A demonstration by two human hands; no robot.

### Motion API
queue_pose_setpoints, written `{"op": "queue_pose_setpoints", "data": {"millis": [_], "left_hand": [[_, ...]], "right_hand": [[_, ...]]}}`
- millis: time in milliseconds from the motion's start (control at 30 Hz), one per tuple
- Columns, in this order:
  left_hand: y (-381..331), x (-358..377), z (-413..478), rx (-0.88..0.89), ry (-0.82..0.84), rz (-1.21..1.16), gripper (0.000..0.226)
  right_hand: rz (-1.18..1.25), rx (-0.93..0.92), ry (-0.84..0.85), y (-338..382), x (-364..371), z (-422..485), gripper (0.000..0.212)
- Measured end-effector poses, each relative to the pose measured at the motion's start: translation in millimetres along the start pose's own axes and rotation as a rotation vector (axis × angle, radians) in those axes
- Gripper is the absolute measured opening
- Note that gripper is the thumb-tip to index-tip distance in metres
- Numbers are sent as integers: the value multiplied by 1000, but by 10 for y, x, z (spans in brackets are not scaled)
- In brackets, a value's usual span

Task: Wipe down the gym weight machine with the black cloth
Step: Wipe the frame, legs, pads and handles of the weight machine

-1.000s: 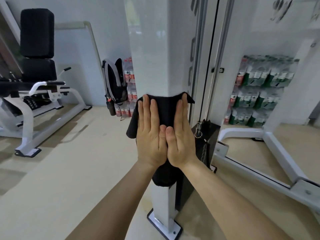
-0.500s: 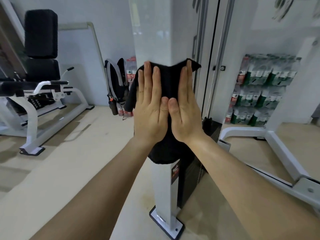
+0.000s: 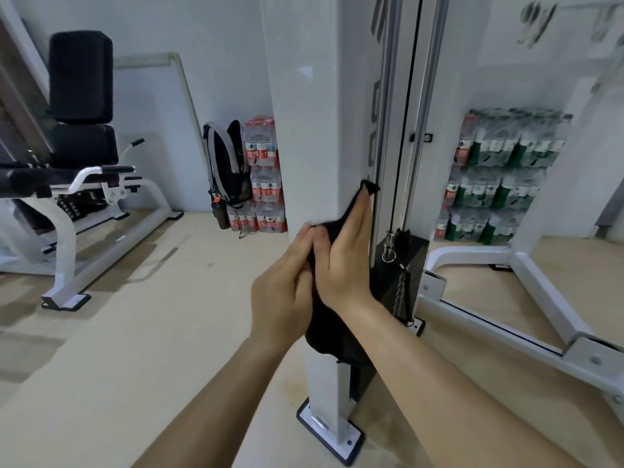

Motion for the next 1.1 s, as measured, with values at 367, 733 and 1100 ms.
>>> {"op": "queue_pose_setpoints", "data": {"millis": [367,733,1100], "left_hand": [[668,-14,-472,-228,-114,-36,27],[1063,331,-931,-514,100,11,28],[1283,524,-1038,-600,93,-74,17]], "right_hand": [[-119,-132,-203,-123,26,-96,75],[-112,51,-65,-573,234,-832,81],[-154,-110,-231,-548,221,-772,75]]}}
Point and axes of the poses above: each hand's wrist, its own z-axis towards the middle knuckle, its own x-axis out of the palm, y = z × x, the point moved 9 cm from there along z, towards the middle knuckle, and after that the axes turned 8 degrees about -x, right-handed, at the moved point
